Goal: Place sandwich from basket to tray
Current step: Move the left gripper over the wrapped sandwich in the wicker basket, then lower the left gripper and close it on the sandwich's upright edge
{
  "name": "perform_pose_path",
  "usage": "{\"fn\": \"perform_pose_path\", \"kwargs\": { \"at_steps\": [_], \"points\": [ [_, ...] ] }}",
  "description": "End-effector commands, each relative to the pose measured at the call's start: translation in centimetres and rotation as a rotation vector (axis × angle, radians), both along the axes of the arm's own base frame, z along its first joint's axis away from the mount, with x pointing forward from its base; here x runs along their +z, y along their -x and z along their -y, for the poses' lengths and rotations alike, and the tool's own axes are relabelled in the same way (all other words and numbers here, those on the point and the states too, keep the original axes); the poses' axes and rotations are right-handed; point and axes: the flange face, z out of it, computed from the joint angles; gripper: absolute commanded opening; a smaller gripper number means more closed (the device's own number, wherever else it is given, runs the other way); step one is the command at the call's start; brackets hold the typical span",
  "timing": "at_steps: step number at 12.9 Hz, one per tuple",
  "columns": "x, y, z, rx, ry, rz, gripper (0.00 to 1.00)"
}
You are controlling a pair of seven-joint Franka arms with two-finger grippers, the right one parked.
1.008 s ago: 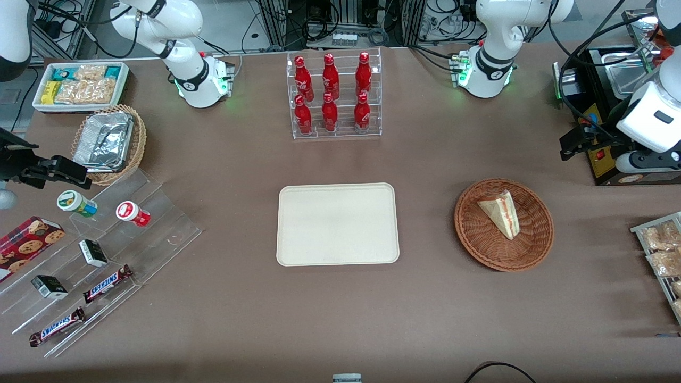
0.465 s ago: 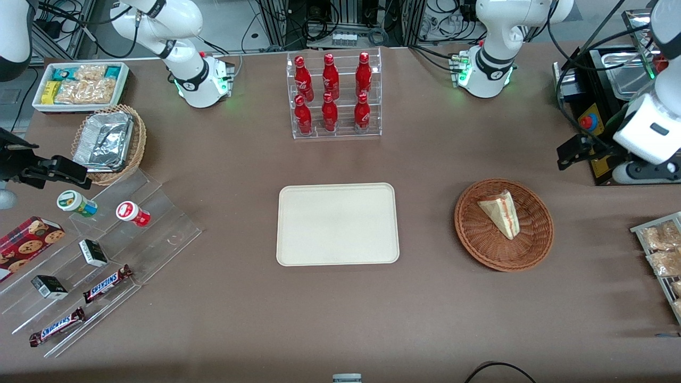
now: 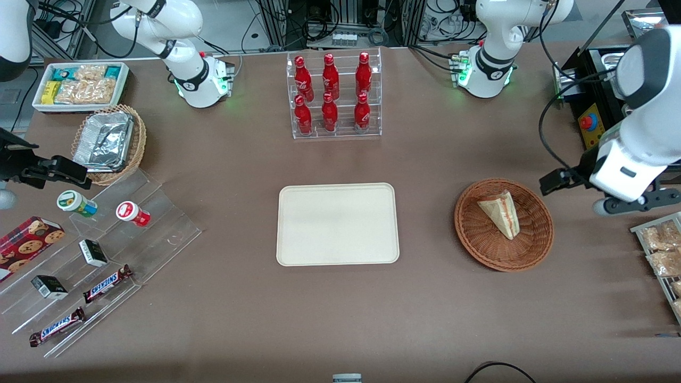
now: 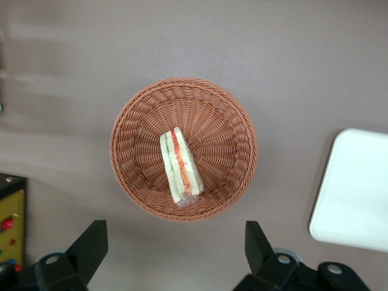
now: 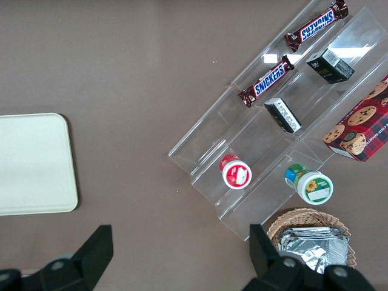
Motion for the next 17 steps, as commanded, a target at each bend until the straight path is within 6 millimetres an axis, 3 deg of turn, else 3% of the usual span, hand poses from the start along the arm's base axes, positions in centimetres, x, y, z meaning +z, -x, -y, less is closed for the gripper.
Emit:
{"fn": "perform_pose_path", "kwargs": {
  "at_steps": [1, 6, 11, 17],
  "points": [
    [-3.7, 0.1, 0.3, 0.125, -0.013, -0.005, 1.0],
    [-10.6, 0.6, 0.7, 0.214, -0.012, 0.043, 1.0],
    [-13.9, 1.9, 0.5, 0.293, -0.02, 0.018, 1.0],
    [-18.6, 5.4, 0.3, 0.3, -0.005, 0.073, 1.0]
  ]
}}
